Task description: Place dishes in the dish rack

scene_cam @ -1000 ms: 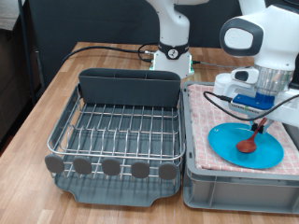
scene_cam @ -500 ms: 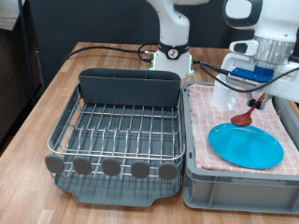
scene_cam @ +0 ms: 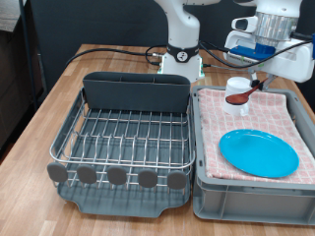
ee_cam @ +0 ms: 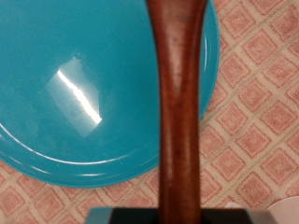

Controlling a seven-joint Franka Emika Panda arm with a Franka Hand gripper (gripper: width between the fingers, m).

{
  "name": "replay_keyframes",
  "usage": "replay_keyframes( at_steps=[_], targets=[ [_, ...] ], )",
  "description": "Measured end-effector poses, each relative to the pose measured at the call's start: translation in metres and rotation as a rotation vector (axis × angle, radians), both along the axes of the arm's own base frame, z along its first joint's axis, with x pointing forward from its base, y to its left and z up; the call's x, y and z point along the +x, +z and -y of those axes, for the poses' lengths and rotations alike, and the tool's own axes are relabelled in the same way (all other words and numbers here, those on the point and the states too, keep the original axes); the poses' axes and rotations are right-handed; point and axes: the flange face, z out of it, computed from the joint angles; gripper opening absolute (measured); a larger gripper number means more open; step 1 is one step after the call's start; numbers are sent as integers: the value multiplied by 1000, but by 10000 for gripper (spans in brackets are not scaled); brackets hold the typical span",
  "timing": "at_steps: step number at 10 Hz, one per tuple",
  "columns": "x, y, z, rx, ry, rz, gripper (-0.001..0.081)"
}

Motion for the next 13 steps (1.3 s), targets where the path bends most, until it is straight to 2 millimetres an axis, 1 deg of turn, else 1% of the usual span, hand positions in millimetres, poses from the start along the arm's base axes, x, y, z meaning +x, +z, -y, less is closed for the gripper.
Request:
replay_keyframes(
  at_steps=[1,2,5,10,11,13],
  targets=[
    [0,-1,3,1,-45,-1,86],
    [-4,-3,11,-2,-115,-8,86],
    [-27,1,40,-21,-308,-15,86],
    [-66,13,89,-17,-550,-36,86],
    [-75,16,95,-4,-596,-24,86],
    [-76,13,96,-18,-593,-41,86]
  ],
)
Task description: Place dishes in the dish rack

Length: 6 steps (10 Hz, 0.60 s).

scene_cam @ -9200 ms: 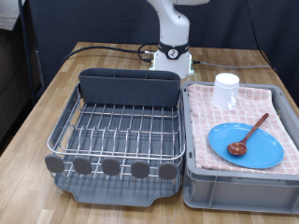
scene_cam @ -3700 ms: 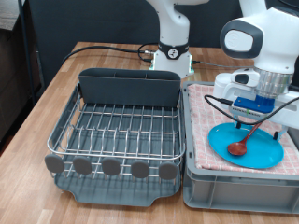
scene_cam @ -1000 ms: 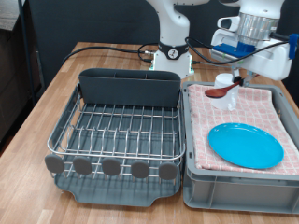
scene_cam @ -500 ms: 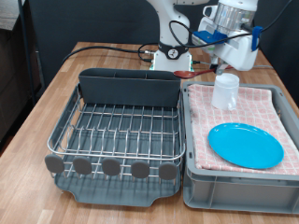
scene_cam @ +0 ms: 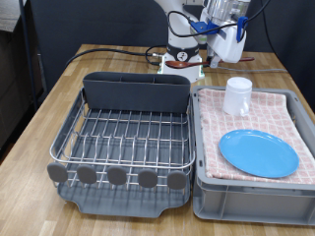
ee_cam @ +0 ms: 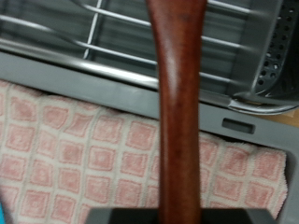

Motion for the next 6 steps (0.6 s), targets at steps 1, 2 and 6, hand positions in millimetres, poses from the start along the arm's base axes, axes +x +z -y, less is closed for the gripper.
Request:
replay_keyframes(
  at_steps=[1,2,6],
  targets=[
    [-2,-1,6,-9,-27,-20,86],
    [-5,0,13,-17,-55,-22,86],
    [-29,7,47,-21,-149,-13,86]
  ],
)
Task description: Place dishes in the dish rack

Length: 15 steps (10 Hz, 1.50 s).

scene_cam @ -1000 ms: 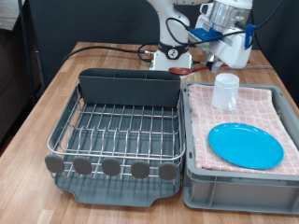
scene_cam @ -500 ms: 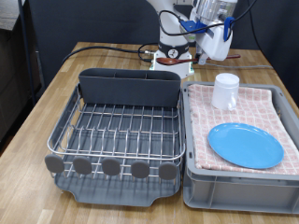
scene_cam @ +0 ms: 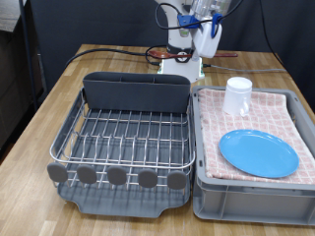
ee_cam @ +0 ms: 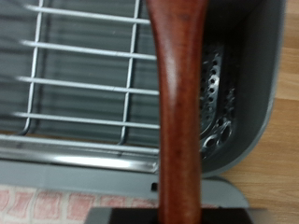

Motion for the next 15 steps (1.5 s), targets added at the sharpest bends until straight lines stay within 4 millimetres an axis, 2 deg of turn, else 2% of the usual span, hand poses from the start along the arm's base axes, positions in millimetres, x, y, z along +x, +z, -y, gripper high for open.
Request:
replay_keyframes(
  at_steps=[3,7,11,13,15],
  targets=[
    [-11,8,21,23,-42,-2,86],
    [-20,3,64,258,-68,-43,86],
    [-25,-14,88,470,-29,-14,86],
    [-23,-31,94,571,-10,9,86],
    [-22,-50,101,598,-31,-4,86]
  ],
)
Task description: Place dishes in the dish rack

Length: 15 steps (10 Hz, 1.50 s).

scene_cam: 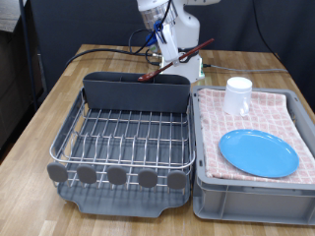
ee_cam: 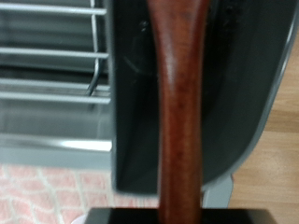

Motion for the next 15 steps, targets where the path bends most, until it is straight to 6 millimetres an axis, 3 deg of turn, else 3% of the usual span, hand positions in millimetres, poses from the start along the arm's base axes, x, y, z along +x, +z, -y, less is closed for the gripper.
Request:
replay_keyframes(
  at_steps=[2,9,13,14,15],
  targets=[
    [1,-9,7,-5,-18,-24,86],
    [-3,-11,51,28,-35,-46,85],
    [-2,-14,57,2,-22,-48,85],
    [-2,-15,64,-37,-26,-40,150],
    [-1,-14,67,-78,-29,-32,150]
  ],
)
